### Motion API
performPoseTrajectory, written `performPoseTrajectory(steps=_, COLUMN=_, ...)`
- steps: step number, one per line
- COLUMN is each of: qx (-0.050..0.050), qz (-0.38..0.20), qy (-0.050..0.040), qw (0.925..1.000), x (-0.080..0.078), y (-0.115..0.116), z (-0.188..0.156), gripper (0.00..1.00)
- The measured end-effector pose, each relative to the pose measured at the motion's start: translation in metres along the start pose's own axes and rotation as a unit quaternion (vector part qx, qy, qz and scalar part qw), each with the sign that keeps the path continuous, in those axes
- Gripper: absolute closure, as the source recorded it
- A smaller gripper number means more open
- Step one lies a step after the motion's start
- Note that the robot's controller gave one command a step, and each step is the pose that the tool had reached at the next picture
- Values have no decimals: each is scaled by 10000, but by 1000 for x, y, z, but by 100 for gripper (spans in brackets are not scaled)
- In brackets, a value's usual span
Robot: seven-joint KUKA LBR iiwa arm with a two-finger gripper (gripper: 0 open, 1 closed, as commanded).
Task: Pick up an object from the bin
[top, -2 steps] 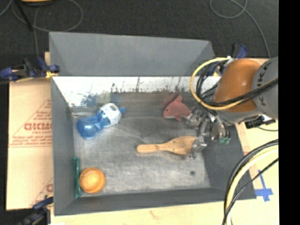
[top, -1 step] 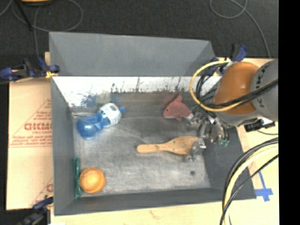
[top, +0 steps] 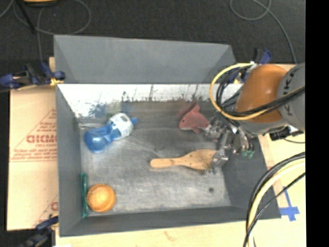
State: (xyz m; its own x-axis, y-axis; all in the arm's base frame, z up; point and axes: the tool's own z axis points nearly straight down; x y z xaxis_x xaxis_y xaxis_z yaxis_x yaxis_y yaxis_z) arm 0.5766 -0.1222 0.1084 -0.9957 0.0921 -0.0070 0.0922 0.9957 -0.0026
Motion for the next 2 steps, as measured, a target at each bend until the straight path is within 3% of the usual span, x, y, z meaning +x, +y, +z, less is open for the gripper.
performPoseTrajectory(steps=1, qx=-1, qz=-293, qy=11, qw=9996, x=-8, y=-1, z=38, gripper=0)
performPoseTrajectory(steps=2, qx=3, qz=217, qy=-16, qw=9998, x=-10, y=5, z=34, gripper=100)
